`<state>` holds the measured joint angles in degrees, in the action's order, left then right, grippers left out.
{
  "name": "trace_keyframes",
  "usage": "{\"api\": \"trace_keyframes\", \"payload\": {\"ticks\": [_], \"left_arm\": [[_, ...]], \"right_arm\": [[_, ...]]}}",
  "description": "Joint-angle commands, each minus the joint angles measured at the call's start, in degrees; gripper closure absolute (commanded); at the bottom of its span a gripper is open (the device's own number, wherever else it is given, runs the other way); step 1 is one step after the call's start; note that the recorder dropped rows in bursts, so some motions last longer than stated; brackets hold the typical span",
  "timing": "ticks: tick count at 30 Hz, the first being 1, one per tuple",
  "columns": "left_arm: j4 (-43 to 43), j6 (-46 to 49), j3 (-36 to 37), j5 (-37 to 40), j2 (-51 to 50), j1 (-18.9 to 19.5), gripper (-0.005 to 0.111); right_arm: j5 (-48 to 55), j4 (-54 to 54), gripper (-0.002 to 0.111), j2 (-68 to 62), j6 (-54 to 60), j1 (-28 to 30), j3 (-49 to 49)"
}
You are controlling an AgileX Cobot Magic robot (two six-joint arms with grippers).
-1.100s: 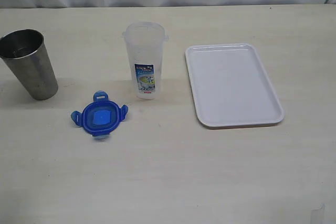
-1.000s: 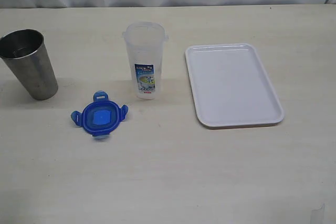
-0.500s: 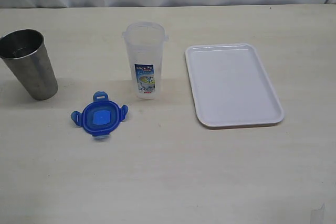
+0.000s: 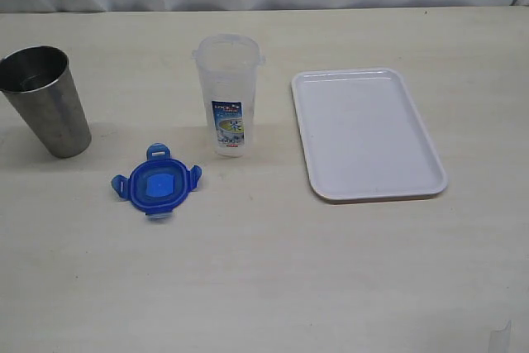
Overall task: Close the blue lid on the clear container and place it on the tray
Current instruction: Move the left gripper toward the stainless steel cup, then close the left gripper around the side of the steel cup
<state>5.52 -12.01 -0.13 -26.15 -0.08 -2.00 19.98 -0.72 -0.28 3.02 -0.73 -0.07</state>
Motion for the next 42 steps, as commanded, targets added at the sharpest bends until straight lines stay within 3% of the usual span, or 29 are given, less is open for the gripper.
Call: {"api": "trace_keyframes", "payload": {"ticks": [1, 2, 8, 9, 13, 17, 25, 30, 42], "left_arm": [[1.3, -4.5, 0.1, -1.6, -1.0, 0.0, 0.099], [2.6, -4.5, -0.3, -2.5, -3.2, 0.0, 0.089], [6.2, -5.8, -3.0, -6.4, -19.1, 0.0, 0.004], [7.2, -5.6, -3.0, -7.5, -23.3, 0.0, 0.002], [7.3, -1.9, -3.0, -11.2, -37.6, 0.0, 0.002], [7.2, -1.1, -3.0, -12.8, -45.8, 0.0, 0.002], [3.9, 5.6, -3.0, -25.9, -66.6, 0.0, 0.002], [3.8, 6.1, -3.0, -31.2, -72.4, 0.0, 0.002], [3.0, 6.0, -3.0, -33.6, -74.2, 0.0, 0.002]], "right_arm": [[-0.1, -0.2, 0.104, 0.3, 0.4, -0.1, 0.1], [-0.1, -0.2, 0.104, 0.3, 0.4, -0.1, 0.1], [-0.1, -0.2, 0.104, 0.3, 0.4, -0.1, 0.1], [-0.1, -0.2, 0.104, 0.3, 0.4, -0.1, 0.1], [-0.1, -0.2, 0.104, 0.3, 0.4, -0.1, 0.1], [-0.1, -0.2, 0.104, 0.3, 0.4, -0.1, 0.1], [-0.1, -0.2, 0.104, 0.3, 0.4, -0.1, 0.1], [-0.1, -0.2, 0.104, 0.3, 0.4, -0.1, 0.1], [-0.1, -0.2, 0.104, 0.3, 0.4, -0.1, 0.1]]}}
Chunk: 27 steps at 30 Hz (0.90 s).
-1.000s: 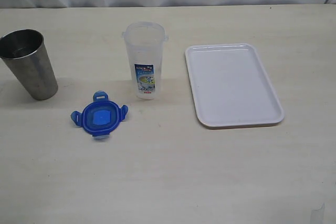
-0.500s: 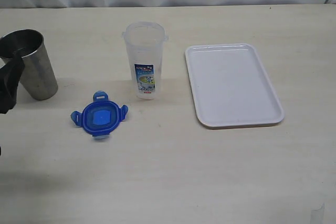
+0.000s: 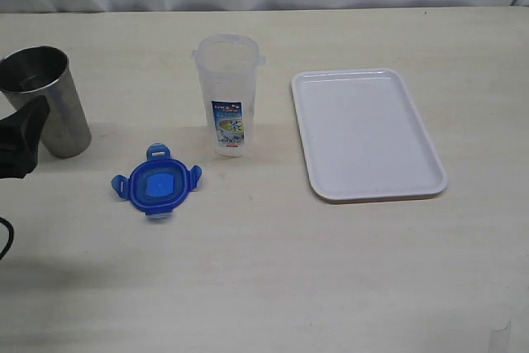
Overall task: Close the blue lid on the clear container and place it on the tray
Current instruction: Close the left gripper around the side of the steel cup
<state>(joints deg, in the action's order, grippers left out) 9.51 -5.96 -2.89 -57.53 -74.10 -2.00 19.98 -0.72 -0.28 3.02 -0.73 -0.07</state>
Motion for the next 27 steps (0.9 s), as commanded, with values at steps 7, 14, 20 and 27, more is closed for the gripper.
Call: {"api": "trace_keyframes", "payload": {"ticks": [7, 14, 20, 27], "left_arm": [[-1.4, 0.0, -0.2, -3.5, -0.1, 0.0, 0.002], [0.9, -0.3, -0.2, -0.6, -0.2, 0.0, 0.002], [-1.0, -0.2, -4.8, 13.4, -0.2, 0.0, 0.002], [3.8, -0.5, -6.0, 15.4, -0.7, 0.0, 0.002]], "right_arm": [[-0.1, -0.2, 0.104, 0.3, 0.4, -0.1, 0.1], [-0.1, -0.2, 0.104, 0.3, 0.4, -0.1, 0.1], [-0.1, -0.2, 0.104, 0.3, 0.4, -0.1, 0.1], [-0.1, -0.2, 0.104, 0.3, 0.4, -0.1, 0.1]]}}
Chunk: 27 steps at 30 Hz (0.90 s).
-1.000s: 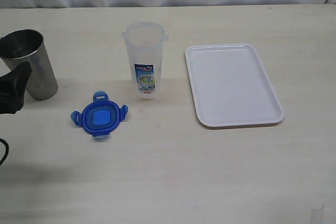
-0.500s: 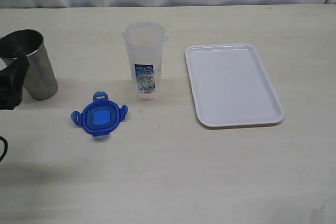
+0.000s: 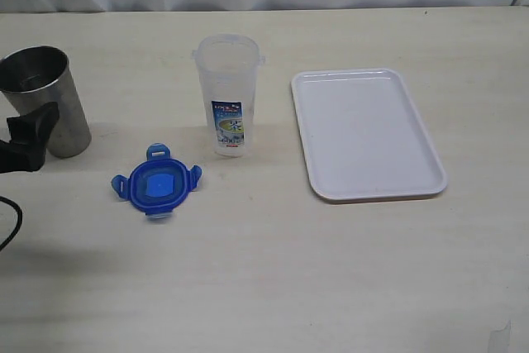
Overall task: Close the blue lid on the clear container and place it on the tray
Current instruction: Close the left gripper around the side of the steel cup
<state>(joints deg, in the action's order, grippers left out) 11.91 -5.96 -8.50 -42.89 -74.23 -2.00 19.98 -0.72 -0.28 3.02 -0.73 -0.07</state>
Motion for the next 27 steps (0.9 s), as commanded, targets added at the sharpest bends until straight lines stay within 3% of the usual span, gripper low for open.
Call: {"api": "trace_keyframes", "payload": {"ticks": [1, 5, 11, 17, 27], "left_arm": [[1.0, -0.5, -0.4, 0.8, -1.0, 0.0, 0.002], [0.9, -0.5, -0.4, -2.7, -6.1, 0.0, 0.002], [-2.4, 0.7, -0.4, -15.7, -17.2, 0.0, 0.002], [-5.6, 1.7, -0.5, -23.1, -24.0, 0.0, 0.002], [-5.1, 2.7, -7.4, -23.8, -34.0, 0.0, 0.002]], "right_arm": [[-0.1, -0.2, 0.104, 0.3, 0.4, -0.1, 0.1], [-0.1, -0.2, 0.104, 0.3, 0.4, -0.1, 0.1], [-0.1, -0.2, 0.104, 0.3, 0.4, -0.1, 0.1], [-0.1, -0.2, 0.104, 0.3, 0.4, -0.1, 0.1], [-0.1, -0.2, 0.104, 0.3, 0.4, -0.1, 0.1]]}}
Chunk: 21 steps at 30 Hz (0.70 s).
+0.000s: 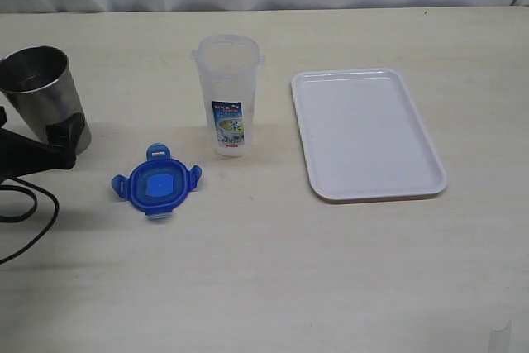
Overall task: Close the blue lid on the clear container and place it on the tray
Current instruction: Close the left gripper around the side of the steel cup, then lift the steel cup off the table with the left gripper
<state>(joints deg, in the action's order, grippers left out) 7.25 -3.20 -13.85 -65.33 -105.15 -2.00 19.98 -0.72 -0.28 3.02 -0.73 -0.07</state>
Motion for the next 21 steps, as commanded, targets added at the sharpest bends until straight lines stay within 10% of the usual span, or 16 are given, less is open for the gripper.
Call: {"api": "trace_keyframes", "payload": {"ticks": [1, 21], "left_arm": [[-0.4, 0.0, -2.5, -1.7, -3.8, 0.0, 0.002], [0.5, 0.0, -9.8, -4.6, -10.4, 0.0, 0.002]], "right_arm": [[-0.1, -0.2, 0.104, 0.3, 0.4, -0.1, 0.1], [-0.1, -0.2, 0.104, 0.3, 0.4, -0.1, 0.1]]}}
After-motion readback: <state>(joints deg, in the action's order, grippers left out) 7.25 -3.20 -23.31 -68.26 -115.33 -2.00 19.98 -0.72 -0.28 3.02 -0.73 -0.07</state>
